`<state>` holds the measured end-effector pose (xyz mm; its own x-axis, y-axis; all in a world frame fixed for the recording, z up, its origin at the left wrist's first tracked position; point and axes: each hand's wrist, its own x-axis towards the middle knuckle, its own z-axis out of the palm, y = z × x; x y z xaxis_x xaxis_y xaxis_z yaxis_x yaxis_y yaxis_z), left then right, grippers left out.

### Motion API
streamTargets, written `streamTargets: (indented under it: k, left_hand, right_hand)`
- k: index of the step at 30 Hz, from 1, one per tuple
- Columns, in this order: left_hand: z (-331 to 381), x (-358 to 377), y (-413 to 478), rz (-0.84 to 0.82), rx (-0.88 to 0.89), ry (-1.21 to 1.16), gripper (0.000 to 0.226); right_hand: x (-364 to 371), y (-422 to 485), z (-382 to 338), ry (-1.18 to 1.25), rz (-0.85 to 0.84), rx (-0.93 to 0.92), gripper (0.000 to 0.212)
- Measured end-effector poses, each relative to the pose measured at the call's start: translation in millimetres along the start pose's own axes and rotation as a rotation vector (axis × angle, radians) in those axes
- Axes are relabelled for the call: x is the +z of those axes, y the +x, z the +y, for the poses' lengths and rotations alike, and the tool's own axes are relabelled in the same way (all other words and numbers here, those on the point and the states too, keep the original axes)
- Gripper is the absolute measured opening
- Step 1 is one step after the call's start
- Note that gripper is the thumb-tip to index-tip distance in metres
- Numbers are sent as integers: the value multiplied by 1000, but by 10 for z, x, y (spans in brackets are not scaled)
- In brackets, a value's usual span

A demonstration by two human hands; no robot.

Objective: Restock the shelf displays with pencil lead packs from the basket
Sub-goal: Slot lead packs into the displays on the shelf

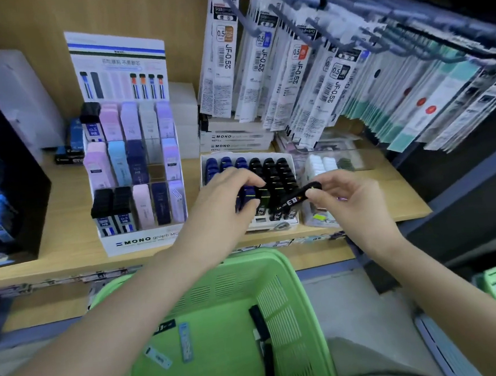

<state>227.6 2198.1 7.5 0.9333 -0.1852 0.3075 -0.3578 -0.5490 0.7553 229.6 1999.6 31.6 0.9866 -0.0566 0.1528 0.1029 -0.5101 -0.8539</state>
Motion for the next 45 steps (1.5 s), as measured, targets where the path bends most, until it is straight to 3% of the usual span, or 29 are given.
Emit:
streamTargets:
  k: [6,12,19,27,39,45]
  left_hand:
    - [-248,46,143,-134,151,367,35]
    - [-400,20,101,-176,135,412,36]
    - [-429,35,88,-175,154,433,40]
    - [-425,17,97,-209,188,484,46]
    - [-412,21,103,-230,188,546,47]
    - [-455,-191,-363,-18,285,554,29]
  right_hand:
    - [231,127,104,-235,-75,-122,10]
    - [337,190,164,-430,-189,-264,18]
    - [355,256,196,-503,-190,-459,18]
    - [429,246,229,-607,-260,-472,18]
    - [477,202,229,-715,-79,-619,13]
    - [589,-95,221,-703,9,-752,21]
